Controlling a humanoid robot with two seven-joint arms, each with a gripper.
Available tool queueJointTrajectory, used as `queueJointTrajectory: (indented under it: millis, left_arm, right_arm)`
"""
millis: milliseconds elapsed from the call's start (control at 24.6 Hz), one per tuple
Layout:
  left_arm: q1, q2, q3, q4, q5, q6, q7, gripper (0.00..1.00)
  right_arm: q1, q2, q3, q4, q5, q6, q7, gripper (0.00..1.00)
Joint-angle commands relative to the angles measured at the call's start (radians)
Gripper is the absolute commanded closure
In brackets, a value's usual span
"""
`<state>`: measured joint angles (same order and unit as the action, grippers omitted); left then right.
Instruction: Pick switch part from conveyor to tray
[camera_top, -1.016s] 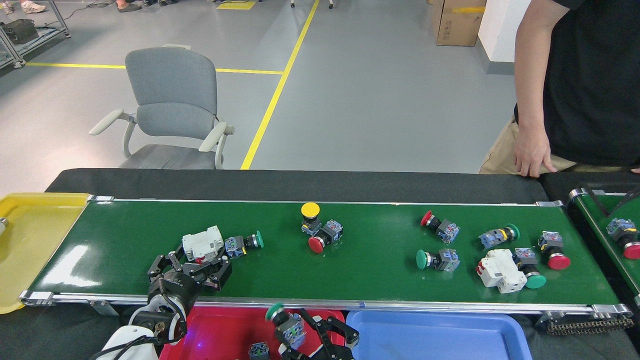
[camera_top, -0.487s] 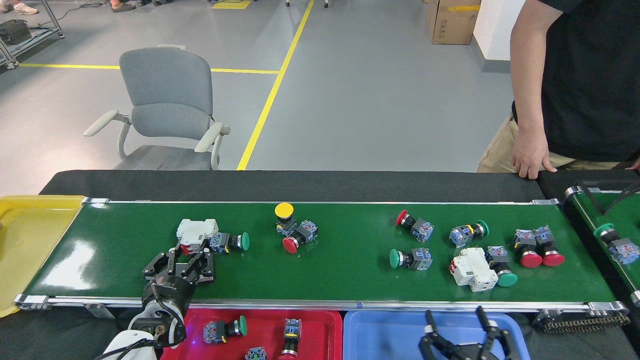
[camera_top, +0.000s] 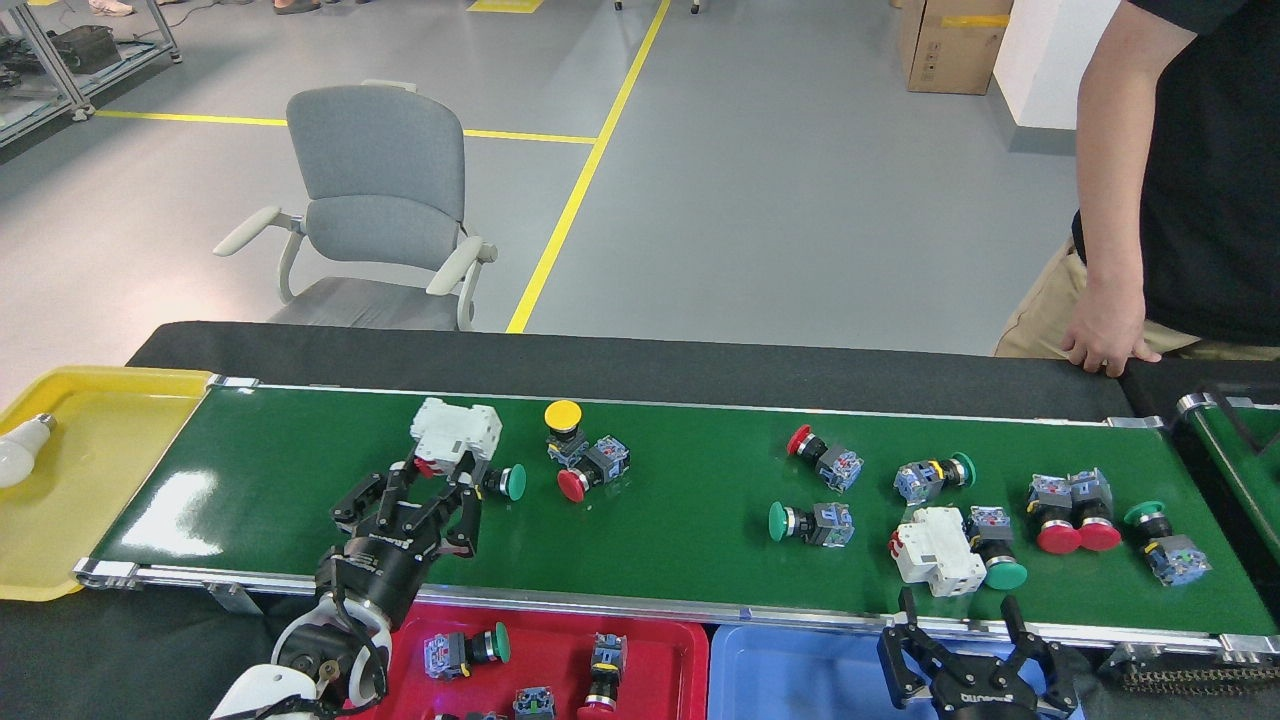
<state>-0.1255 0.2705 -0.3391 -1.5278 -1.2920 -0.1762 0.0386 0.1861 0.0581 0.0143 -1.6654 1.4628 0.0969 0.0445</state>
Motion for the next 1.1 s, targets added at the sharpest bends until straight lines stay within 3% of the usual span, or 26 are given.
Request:
queueJointTrajectory:
  millis: [0,122,366,406,447,528,569,609,691,731,853,934,1016,1056]
  left_arm:
    - [0.052,0.007,0.003,-0.074,-0.026,-0.161,0.009,0.9]
    - [0.124,-0.008,-0.015,-0.152,-0.072,-0.241,0.009,0.9]
    - [0.133,-0.016,-0.201,-0.207,-0.15,-0.249,0.007,0.9]
    - [0.132,-0.022,-0.251,-0.207,-0.174,-0.244,0.007,0.9]
    - [0.129,-0.033,-0.296,-0.206,-0.208,-0.238,0.007,0.9]
    - [0.129,-0.063,-0.328,-0.204,-0.25,-0.233,0.006,0.9]
    - [0.132,-0.083,-0.333,-0.201,-0.268,-0.233,0.001,0.9]
    - [0.136,-0.103,-0.336,-0.199,-0.294,-0.235,0.0,0.89]
    - [0.155,-0.117,-0.354,-0.199,-0.339,-0.235,-0.002,0.87]
    - [0.165,-0.117,-0.365,-0.201,-0.354,-0.235,-0.002,0.81]
    - [0.187,-0.119,-0.377,-0.203,-0.386,-0.235,-0.006,0.47]
    - [0.199,-0.119,-0.377,-0.206,-0.395,-0.232,-0.006,0.27]
    - [0.219,-0.117,-0.376,-0.212,-0.414,-0.21,-0.005,0.01]
    - [0.225,-0.117,-0.376,-0.216,-0.417,-0.197,-0.005,0.0]
  right_arm:
    - [-0.031,-0.001,0.01,0.009,0.002,0.004,0.014,0.0]
    - [-0.076,0.003,0.026,0.041,0.007,0.006,0.026,0.0]
    - [-0.182,0.04,0.053,0.174,0.011,0.026,0.032,0.03]
    - [-0.189,0.049,0.056,0.188,0.011,0.035,0.032,0.16]
    - [-0.197,0.048,0.062,0.191,0.014,0.035,0.032,0.52]
    - [-0.198,0.04,0.075,0.19,0.027,0.03,0.032,0.85]
    - [-0.198,0.04,0.078,0.187,0.031,0.029,0.031,0.95]
    - [-0.195,0.038,0.078,0.177,0.03,0.027,0.029,0.98]
    - [-0.186,0.037,0.078,0.139,0.028,0.015,0.023,0.98]
    - [-0.183,0.028,0.075,0.109,0.025,0.0,0.021,0.98]
    - [-0.123,-0.052,0.033,-0.005,-0.025,-0.063,0.014,0.98]
    - [-0.054,-0.116,-0.042,-0.079,-0.133,-0.179,-0.006,0.98]
    - [0.027,-0.193,-0.144,-0.103,-0.239,-0.379,-0.028,0.98]
    - [0.056,-0.215,-0.189,-0.102,-0.279,-0.473,-0.032,0.98]
